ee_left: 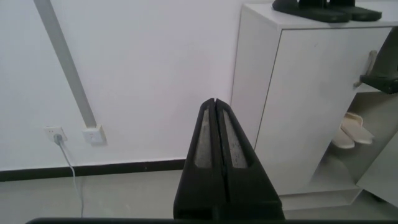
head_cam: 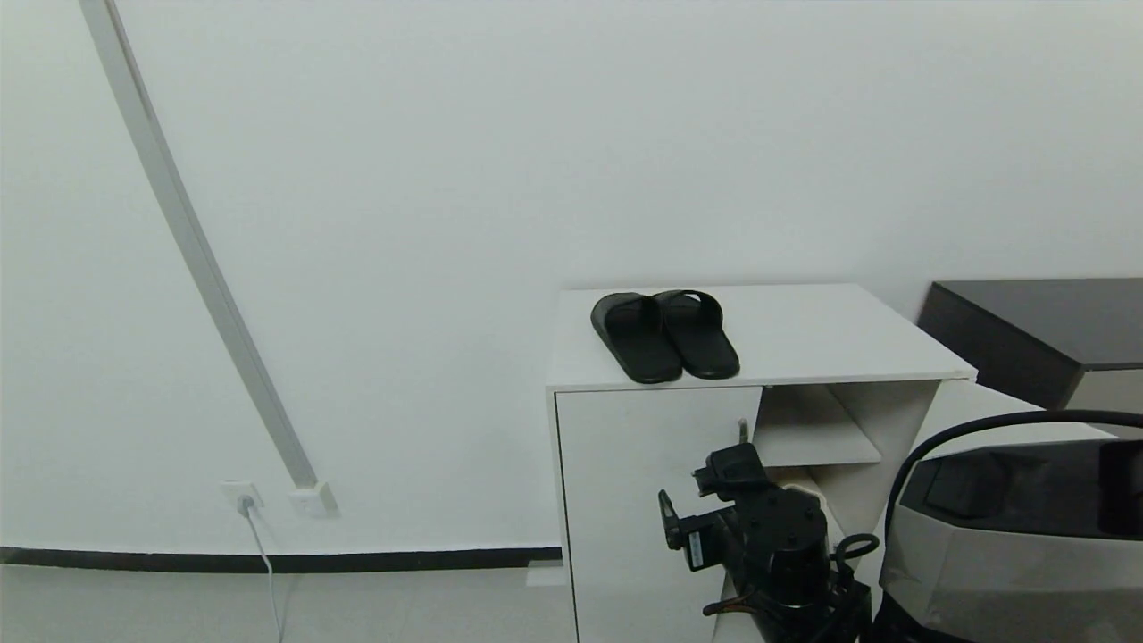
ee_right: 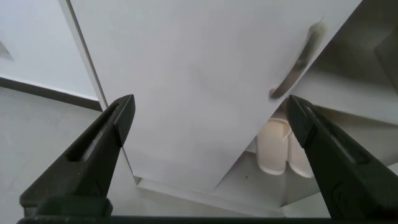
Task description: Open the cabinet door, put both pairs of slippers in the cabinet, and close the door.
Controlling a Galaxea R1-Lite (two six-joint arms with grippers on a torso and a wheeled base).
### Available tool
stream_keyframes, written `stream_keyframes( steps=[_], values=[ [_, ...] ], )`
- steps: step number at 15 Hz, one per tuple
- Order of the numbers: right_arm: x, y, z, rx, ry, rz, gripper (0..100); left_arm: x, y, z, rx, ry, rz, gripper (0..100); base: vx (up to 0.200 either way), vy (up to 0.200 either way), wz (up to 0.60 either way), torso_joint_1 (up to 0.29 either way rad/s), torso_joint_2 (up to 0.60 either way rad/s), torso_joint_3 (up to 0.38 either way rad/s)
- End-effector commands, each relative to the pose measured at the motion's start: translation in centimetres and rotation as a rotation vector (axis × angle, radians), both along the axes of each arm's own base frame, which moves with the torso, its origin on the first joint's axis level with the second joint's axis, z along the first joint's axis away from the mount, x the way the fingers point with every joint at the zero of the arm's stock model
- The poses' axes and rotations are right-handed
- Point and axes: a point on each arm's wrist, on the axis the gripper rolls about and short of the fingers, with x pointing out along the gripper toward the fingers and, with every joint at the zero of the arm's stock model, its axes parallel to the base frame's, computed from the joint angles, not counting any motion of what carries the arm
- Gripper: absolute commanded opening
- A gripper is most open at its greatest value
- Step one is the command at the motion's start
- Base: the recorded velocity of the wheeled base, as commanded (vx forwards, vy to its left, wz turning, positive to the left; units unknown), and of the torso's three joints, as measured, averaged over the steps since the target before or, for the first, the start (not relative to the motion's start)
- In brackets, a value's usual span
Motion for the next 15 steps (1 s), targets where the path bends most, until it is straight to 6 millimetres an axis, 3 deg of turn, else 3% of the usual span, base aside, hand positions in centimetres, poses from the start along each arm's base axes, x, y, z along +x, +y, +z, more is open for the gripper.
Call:
stream_keyframes(
  steps=[1, 9, 12, 15],
  values=[
    [0.0, 0.0, -0.1, -0.001, 0.001, 0.000, 100, 0.0, 0.0, 0.0, 0.000, 0.001, 0.000, 0, 0.000, 0.000, 0.00, 0.242, -0.57, -0.320],
    [0.0, -0.5, 0.0, 0.017, -0.011, 0.008, 100, 0.0, 0.0, 0.0, 0.001, 0.002, 0.000, 0, 0.000, 0.000, 0.00, 0.227, -0.50, -0.279],
    [0.5, -0.9, 0.2, -0.003, -0.025, -0.001, 100, 0.0, 0.0, 0.0, 0.003, 0.002, 0.000, 0, 0.000, 0.000, 0.00, 0.037, -0.09, -0.047],
    [2.5, -0.8, 1.7, 0.018, -0.043, -0.037, 100, 0.0, 0.0, 0.0, 0.003, 0.002, -0.002, 0, 0.000, 0.000, 0.00, 0.000, 0.00, 0.000]
  ],
)
